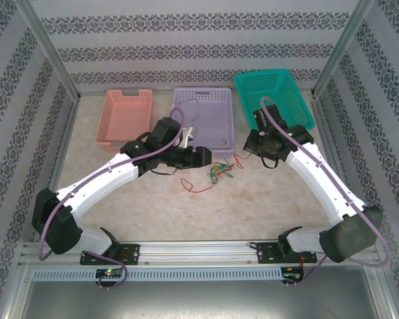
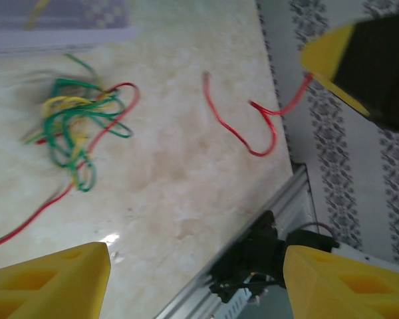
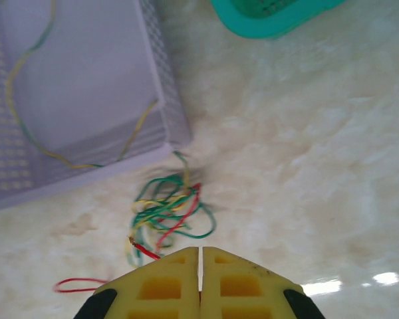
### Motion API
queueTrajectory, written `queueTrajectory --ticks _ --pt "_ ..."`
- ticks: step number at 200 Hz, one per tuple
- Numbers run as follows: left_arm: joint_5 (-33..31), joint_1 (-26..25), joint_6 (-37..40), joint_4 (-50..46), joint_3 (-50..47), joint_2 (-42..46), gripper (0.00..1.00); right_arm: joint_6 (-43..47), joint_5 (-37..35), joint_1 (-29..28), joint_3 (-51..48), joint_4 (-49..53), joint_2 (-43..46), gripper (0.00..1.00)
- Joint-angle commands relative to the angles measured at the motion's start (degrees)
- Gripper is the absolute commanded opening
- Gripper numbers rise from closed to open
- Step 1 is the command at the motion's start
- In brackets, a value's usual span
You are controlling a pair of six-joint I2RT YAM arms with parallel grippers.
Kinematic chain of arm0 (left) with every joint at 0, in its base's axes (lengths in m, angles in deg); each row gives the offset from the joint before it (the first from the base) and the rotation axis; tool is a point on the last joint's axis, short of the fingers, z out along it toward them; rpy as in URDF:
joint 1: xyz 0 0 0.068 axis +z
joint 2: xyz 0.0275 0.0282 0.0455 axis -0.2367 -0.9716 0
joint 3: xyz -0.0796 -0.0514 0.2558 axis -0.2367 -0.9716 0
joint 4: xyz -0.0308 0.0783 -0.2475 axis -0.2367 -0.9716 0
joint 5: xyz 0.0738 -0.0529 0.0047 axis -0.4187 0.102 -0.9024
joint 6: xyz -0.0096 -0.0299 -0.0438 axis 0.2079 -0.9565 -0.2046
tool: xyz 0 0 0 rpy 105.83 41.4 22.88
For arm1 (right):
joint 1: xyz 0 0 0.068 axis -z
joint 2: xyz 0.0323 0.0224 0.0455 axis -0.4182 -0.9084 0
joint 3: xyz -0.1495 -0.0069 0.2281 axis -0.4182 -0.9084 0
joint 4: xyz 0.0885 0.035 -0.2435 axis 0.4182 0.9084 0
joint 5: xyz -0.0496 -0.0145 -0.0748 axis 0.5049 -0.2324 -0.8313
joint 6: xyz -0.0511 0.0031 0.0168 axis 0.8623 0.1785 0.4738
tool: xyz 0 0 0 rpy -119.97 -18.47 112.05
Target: Untangle the cables
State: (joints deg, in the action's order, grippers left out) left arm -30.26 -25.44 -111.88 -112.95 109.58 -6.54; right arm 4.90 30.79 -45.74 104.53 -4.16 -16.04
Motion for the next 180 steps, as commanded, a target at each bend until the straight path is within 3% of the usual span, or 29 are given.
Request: queueTrajectory --ticks 1,17,49,68,123,180 --pt "0.63 -0.68 1.28 3.28 2.93 -2.49 0.71 -4.72 11.38 2.21 1.6 -1.98 -0.62 0.0" --pt "0.44 1.24 -5.72 7.69 2.01 -4.28 0.7 -4.91 14.94 2.96 1.27 -3.88 0.25 0.0" --pt "3.35 3.86 -29.88 19.79 -0.35 -8.91 0.62 -7.28 20.26 5.13 -3.61 -8.47 3.11 0.0" --pt "4.6 3.54 -37.26 25.62 -0.82 -10.77 0.62 -9.05 22.76 5.75 -6.1 -11.25 3.96 0.0" --pt "4.98 3.13 -38.95 24.5 1.18 -14.28 0.63 -11.14 23.86 5.72 -8.16 -12.83 5.49 0.0" --pt "6.66 2.2 -39.68 24.57 2.55 -17.39 0.53 -12.67 24.33 5.68 -9.47 -14.27 6.02 0.0"
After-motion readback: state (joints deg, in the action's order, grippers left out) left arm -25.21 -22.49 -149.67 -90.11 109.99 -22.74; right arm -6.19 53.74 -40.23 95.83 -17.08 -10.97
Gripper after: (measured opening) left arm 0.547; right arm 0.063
